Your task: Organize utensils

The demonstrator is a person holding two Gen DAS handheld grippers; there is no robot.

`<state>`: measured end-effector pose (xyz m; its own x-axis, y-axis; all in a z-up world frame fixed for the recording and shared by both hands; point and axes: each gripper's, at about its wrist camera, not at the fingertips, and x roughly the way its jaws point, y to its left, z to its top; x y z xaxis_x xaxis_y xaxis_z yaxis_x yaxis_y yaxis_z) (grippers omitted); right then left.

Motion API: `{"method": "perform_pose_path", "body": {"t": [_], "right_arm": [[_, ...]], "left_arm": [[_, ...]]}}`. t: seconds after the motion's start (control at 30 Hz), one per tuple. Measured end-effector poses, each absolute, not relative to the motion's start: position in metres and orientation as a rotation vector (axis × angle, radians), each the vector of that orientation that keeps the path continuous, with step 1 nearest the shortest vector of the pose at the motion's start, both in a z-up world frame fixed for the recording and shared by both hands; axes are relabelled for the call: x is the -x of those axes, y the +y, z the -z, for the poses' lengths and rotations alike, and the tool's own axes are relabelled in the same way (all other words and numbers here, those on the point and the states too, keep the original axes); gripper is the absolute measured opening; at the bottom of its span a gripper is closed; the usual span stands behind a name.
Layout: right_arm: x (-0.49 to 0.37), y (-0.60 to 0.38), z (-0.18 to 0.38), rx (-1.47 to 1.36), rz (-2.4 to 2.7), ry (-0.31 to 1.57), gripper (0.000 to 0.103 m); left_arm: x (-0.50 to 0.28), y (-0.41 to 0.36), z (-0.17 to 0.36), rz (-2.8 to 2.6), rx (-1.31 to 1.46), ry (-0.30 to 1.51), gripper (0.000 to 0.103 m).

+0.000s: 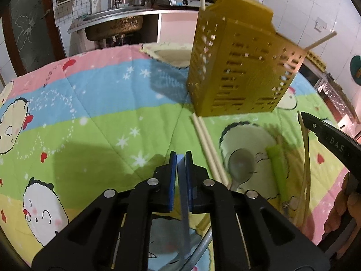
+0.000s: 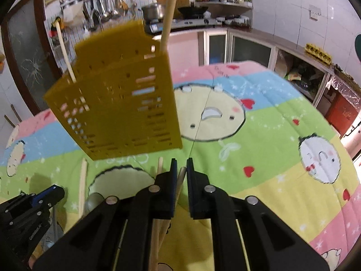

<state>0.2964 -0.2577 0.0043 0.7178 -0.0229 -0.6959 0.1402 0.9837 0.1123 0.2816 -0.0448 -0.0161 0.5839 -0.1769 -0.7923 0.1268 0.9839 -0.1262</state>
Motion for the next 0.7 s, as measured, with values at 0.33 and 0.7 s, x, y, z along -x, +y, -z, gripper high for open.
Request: {"method": "perform_pose_path", "body": {"t": [0.33,0.7], "right_arm": [[-0.284,-0.263,-0.045,-0.149,0.078,0.624,0.006],[-0.266,-0.255,-0.093,-0.113,0.028,0.419,0.006]], "left_arm": [[-0.271,-0.044,-0.034,0.208,0.069,0.775,0.006],[-0.263,-0.038,-0.082,0.217,0.085,0.586,0.006]]}}
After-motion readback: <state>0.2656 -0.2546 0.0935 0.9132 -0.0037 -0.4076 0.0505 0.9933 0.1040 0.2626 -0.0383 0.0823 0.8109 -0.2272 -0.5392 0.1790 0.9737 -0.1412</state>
